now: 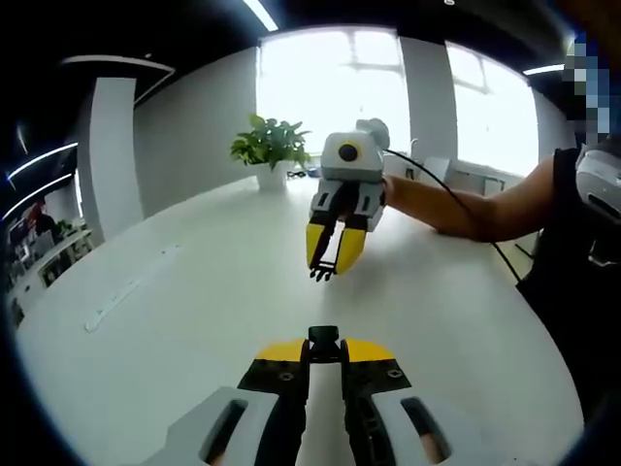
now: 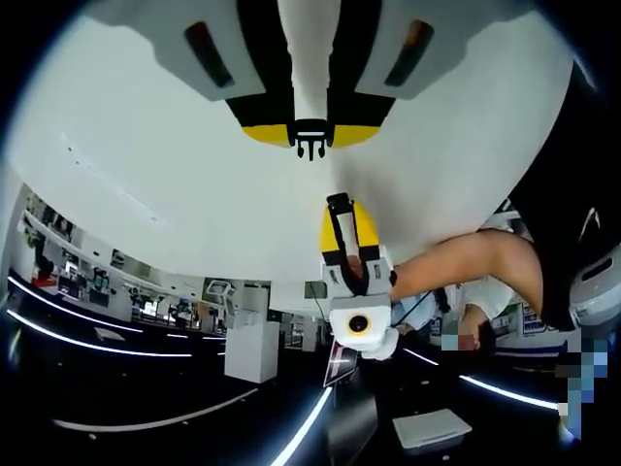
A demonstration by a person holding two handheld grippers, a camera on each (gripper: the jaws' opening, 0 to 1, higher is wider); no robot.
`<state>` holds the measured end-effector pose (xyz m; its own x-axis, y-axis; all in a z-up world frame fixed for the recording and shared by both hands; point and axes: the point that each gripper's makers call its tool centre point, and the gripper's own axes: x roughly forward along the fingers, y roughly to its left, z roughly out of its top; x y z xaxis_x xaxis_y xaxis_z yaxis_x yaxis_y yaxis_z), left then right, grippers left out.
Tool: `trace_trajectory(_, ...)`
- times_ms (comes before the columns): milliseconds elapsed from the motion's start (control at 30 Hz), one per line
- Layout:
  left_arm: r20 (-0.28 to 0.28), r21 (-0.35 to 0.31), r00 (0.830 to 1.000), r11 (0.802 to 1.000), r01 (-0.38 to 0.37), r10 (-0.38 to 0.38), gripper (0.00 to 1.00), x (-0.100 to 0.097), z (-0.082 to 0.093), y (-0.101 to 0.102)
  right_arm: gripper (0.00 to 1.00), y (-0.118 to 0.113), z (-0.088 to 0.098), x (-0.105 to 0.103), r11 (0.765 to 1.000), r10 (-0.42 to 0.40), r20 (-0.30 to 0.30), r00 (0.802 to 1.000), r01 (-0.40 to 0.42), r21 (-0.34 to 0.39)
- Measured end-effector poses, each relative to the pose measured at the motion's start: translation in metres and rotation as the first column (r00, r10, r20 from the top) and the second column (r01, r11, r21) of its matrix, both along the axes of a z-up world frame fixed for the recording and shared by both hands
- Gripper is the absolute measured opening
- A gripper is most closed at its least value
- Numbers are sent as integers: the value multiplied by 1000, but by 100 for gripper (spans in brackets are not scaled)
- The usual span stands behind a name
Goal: Snap the two parts of the plastic buckle together until the buckle closes and remains connected.
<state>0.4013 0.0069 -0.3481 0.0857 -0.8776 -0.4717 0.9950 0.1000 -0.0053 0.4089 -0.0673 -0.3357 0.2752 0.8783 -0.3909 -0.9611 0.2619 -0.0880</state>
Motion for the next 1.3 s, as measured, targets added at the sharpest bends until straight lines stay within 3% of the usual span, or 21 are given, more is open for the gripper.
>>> trace_trajectory(1300,9,-22,1000,1000,1,-1,11,-9,4,3,11,2,-6,-11,1000,2,-16,1000,-2,-5)
